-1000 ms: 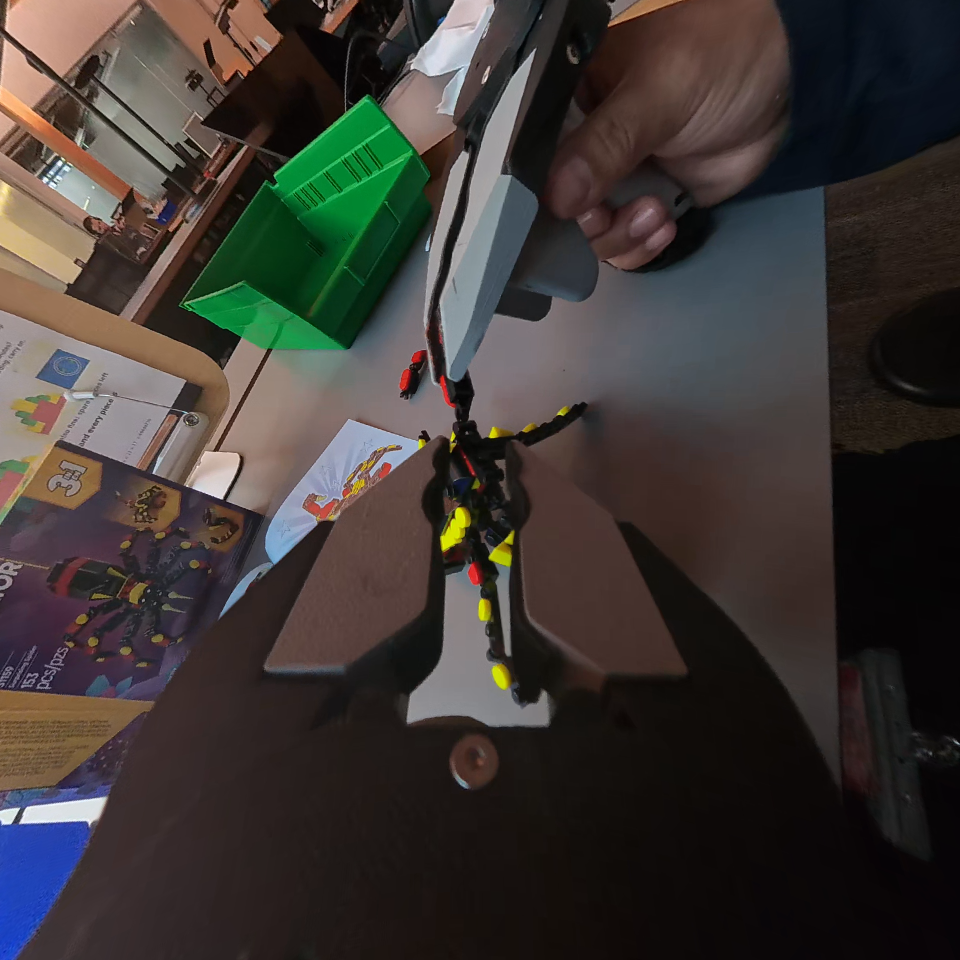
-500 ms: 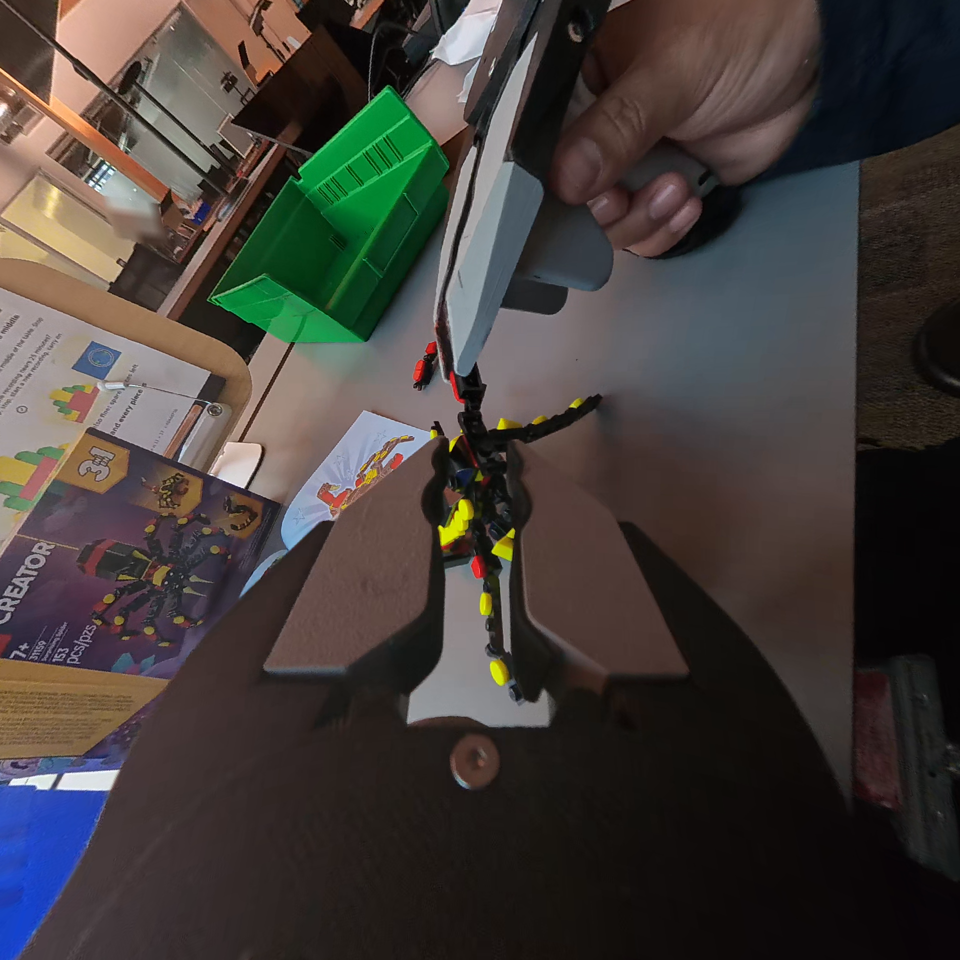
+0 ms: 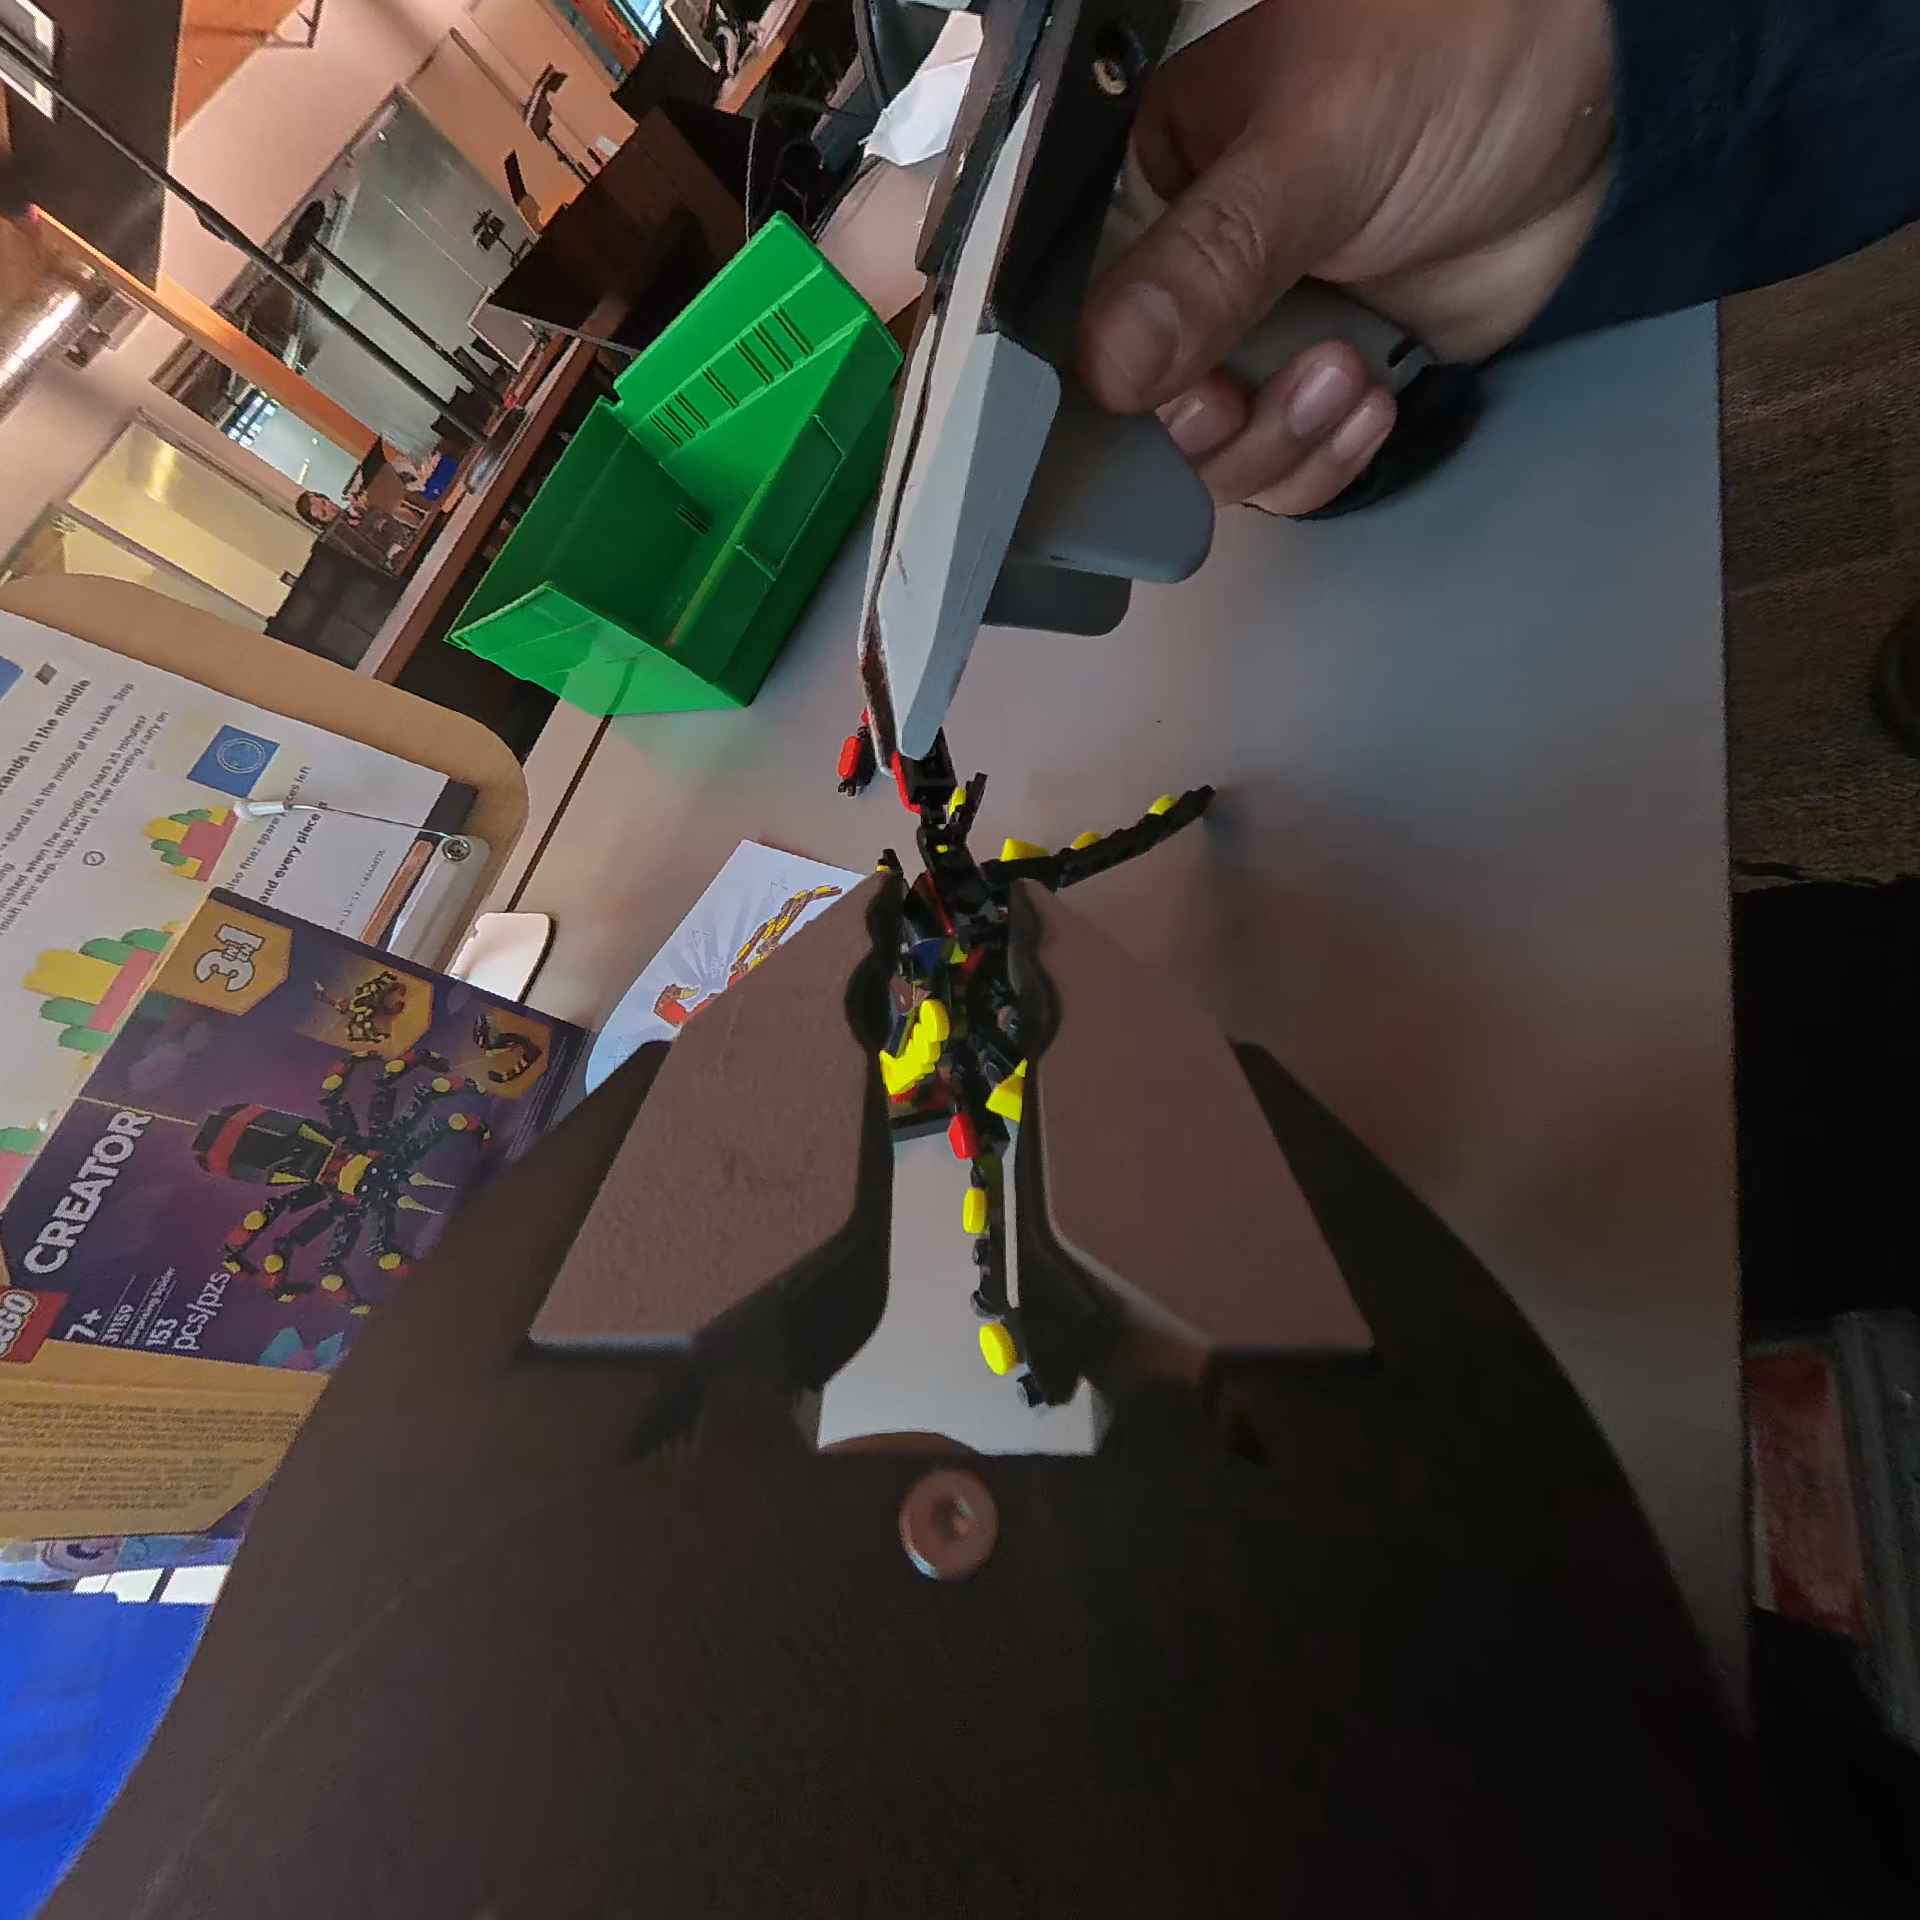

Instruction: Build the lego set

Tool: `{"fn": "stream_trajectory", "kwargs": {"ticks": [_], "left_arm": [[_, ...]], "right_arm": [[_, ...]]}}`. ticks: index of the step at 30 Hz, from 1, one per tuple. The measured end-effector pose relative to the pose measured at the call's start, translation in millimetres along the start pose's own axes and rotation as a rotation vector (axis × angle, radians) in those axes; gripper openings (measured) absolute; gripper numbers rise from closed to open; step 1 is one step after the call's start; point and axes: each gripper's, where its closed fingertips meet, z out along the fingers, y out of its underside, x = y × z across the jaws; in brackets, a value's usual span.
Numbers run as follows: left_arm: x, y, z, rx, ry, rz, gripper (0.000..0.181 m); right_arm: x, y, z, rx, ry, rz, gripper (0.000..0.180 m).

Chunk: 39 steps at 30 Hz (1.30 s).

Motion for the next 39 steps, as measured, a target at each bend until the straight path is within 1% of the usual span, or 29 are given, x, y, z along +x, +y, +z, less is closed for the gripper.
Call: {"fn": "stream_trajectory", "kwargs": {"ticks": [10,15,25,29,31,35,39], "left_arm": [[0.7,1.6,0.9,-0.001,0.0,0.005,0.017],[-1.0,3.1,1.7,-0.014,-0.013,0.007,0.017],[-5.2,6.9,3.3,-0.018,-0.01,-0.047,0.016],[-8.4,9.7,3.6,-0.023,-0.017,-0.066,0.013],[-9.9,9.1,2.9,-0.019,-0.026,-0.067,0.006],[-12.6,12.0,3.2,-0.015,-0.01,-0.127,0.006],[-9.6,11.3,2.3,-0.016,-0.001,-0.137,0.01]], "right_arm": [[1.2,3.4,0.7,-0.036,-0.034,0.001,0.008],[2.7,3.0,1.2,-0.027,0.013,-0.029,0.008],[7.0,3.2,6.0,-0.028,0.024,0.034,0.008],[9.9,3.2,9.3,-0.021,0.073,0.044,0.008],[10.0,3.4,11.9,-0.016,0.099,0.055,0.008],[11.7,1.4,15.8,0.006,0.173,0.044,0.007],[11.1,0.7,14.6,0.02,0.122,0.109,0.008]]}}
